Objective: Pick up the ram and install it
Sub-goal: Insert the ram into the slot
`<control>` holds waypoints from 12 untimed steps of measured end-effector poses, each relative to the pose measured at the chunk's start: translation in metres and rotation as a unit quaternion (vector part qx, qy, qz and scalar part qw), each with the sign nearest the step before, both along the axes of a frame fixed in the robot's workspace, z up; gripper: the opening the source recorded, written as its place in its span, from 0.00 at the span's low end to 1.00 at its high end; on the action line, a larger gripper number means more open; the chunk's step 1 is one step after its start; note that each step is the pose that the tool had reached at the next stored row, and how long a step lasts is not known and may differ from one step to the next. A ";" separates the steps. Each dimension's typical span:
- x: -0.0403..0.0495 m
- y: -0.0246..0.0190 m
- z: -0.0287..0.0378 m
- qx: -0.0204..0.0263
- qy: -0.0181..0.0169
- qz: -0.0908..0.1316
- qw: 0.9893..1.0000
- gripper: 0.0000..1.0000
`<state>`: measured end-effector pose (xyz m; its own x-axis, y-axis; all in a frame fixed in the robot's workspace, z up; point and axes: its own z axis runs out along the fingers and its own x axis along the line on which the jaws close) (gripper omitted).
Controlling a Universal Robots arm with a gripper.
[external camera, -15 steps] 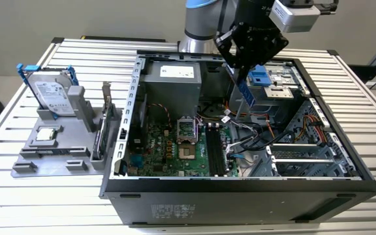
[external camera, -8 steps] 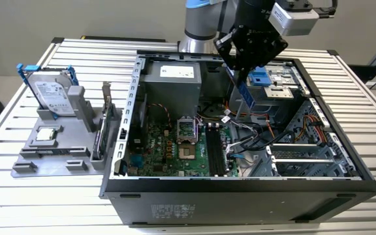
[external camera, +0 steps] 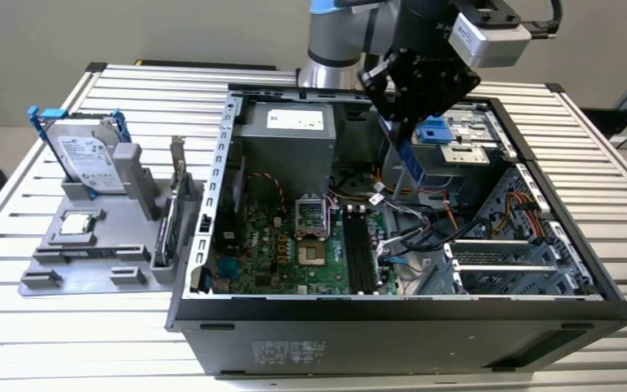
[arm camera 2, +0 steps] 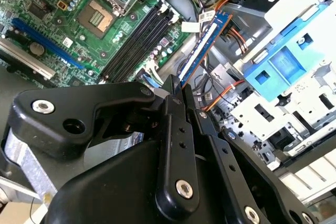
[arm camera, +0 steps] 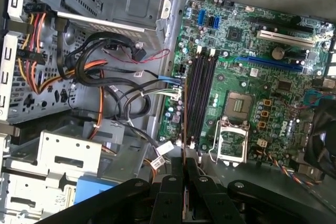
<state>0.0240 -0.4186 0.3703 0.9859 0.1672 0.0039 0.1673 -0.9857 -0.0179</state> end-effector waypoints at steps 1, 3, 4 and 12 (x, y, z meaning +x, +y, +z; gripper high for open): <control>0.0002 -0.0003 -0.0007 0.000 0.000 -0.001 1.000 0.00; 0.0006 -0.0008 -0.0020 0.000 0.001 -0.002 1.000 0.00; 0.0008 -0.0010 -0.0028 0.000 0.001 -0.003 1.000 0.00; 0.0019 -0.0018 -0.0092 0.000 0.002 -0.009 1.000 0.00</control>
